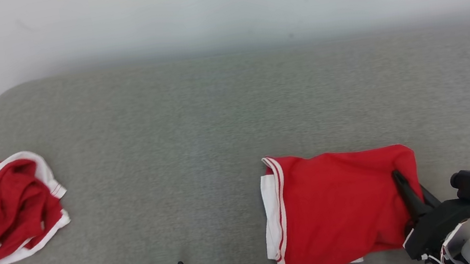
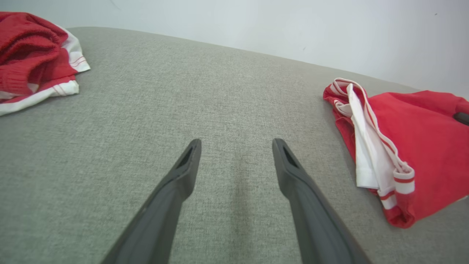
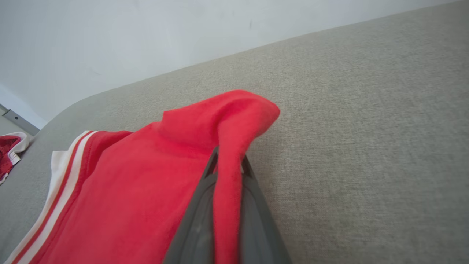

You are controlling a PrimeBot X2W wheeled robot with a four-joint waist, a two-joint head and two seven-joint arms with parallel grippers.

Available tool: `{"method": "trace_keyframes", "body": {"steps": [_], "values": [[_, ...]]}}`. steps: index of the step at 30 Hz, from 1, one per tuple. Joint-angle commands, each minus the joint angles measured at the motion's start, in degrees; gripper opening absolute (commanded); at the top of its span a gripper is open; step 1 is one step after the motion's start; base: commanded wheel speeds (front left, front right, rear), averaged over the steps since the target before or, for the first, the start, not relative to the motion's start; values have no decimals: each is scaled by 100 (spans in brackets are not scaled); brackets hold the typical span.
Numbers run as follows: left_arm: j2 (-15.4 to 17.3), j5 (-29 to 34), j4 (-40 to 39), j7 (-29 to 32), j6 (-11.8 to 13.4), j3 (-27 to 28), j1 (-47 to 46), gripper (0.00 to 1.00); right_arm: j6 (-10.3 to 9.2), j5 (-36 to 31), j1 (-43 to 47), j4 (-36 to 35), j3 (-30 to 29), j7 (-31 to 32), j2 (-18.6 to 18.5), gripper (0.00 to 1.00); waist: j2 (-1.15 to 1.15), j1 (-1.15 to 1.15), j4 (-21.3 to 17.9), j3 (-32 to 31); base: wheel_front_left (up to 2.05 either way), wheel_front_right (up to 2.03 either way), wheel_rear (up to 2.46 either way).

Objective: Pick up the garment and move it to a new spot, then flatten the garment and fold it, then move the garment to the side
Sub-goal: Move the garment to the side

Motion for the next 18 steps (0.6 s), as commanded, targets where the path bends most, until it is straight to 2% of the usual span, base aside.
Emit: {"method": "trace_keyframes", "body": {"steps": [1, 11, 18], "values": [[4, 29, -37, -5, -2, -7, 69, 100, -1, -80, 97, 0, -104, -1, 8, 0, 0, 0, -381, -117, 0, 0, 0], [4, 166, -214, -4, 42, -42, -148, 100, -1, -277, 218, 9, -302, 0, 173, 0, 0, 0, -1473, -126, 0, 0, 0], [3, 287, -297, -4, 63, -61, -228, 100, -1, -245, 234, 0, -368, -1, 250, 0, 0, 0, -2016, -64, 0, 0, 0]]}}
